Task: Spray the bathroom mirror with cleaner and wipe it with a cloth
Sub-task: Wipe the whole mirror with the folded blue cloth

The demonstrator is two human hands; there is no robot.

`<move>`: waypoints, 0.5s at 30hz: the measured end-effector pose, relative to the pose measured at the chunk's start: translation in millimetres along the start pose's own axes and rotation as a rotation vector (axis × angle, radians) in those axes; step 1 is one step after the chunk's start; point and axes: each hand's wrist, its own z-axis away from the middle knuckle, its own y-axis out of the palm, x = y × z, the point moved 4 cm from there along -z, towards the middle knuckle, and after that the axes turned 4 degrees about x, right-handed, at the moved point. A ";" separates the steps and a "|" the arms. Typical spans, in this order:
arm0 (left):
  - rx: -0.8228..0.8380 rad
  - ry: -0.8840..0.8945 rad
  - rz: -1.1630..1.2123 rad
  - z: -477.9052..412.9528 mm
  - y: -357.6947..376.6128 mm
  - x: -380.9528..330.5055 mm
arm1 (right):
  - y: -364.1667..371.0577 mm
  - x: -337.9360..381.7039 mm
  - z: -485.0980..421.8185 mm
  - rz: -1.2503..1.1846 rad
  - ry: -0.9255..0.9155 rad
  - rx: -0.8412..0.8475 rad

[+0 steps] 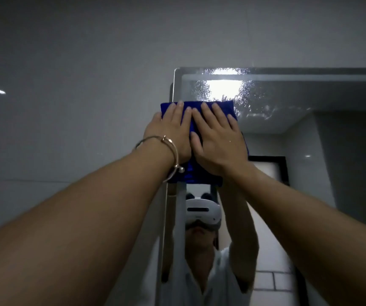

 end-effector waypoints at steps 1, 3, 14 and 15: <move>0.016 -0.020 0.012 -11.5 -4.7 5.3 | -1.0 -0.8 -14.2 0.005 0.000 -0.008; 0.027 -0.042 0.054 -31.3 -12.7 16.6 | -3.8 -2.7 -39.1 0.020 0.004 -0.025; 0.008 0.007 0.174 -103.0 -48.1 41.5 | -20.0 -22.8 -120.2 -0.019 0.074 -0.038; -0.004 -0.004 0.192 -102.3 -44.9 40.5 | -18.5 -22.5 -119.1 -0.019 0.082 -0.044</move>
